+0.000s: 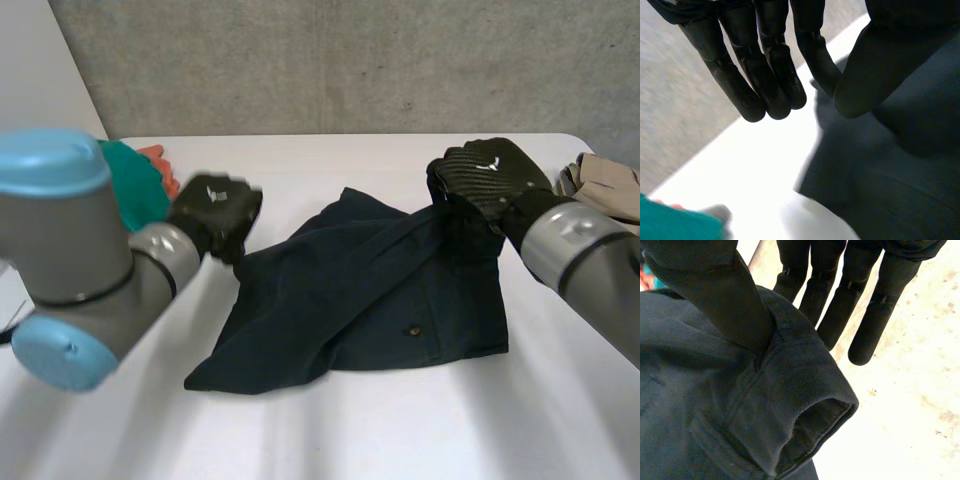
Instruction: Fold the laundry.
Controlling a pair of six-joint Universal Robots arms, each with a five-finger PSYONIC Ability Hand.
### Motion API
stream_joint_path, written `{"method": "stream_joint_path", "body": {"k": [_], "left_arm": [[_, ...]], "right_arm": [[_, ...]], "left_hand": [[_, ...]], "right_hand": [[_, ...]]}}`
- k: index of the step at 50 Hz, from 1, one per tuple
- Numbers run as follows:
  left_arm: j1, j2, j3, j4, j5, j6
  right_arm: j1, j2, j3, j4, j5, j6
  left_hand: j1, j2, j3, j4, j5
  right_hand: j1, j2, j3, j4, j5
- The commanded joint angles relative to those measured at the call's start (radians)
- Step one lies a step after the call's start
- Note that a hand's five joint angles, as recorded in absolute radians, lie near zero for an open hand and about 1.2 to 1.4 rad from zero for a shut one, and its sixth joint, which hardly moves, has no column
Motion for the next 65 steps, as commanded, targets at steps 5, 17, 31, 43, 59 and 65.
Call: {"method": "stream_joint_path", "body": {"k": [5, 17, 31, 43, 59, 65], "left_arm": [[0.014, -0.127, 0.500, 0.015, 0.026, -0.001], [-0.022, -0.052, 0.315, -0.307, -0.082, -0.203], [0.005, -0.054, -0.027, -0.039, 0.060, -0.263], [-0.048, -0.173, 0.027, -0.034, 0.177, -0.435], [0.027, -0.128, 0.088, -0.155, 0.354, -0.591], [0.110, -0.104, 0.266, -0.151, 0.182, -0.496]], "right_arm": [[0.072, 0.280, -0.402, -0.183, 0.173, 0.003], [0.154, 0.095, -0.322, 0.000, 0.144, 0.053], [0.181, -0.094, -0.259, 0.090, 0.066, 0.061], [0.191, -0.117, -0.243, 0.113, 0.040, 0.076], [0.099, 0.022, -0.236, 0.074, 0.052, 0.021], [0.086, 0.148, -0.318, -0.076, 0.070, -0.054]], "left_hand": [[0.208, 0.202, 0.211, 0.203, 0.239], [-0.807, -0.813, -0.805, -0.813, -0.776], [-0.722, -0.728, -0.720, -0.728, -0.691], [-0.977, -0.983, -0.975, -0.983, -0.947], [0.208, 0.202, 0.211, 0.203, 0.239], [0.208, 0.202, 0.211, 0.203, 0.239]], "right_hand": [[0.269, 0.215, 0.212, 0.200, 0.216], [0.269, 0.215, 0.212, 0.200, 0.216], [0.269, 0.215, 0.212, 0.200, 0.216], [0.269, 0.215, 0.212, 0.200, 0.216], [0.269, 0.215, 0.212, 0.200, 0.216], [0.269, 0.215, 0.212, 0.200, 0.216]]}}
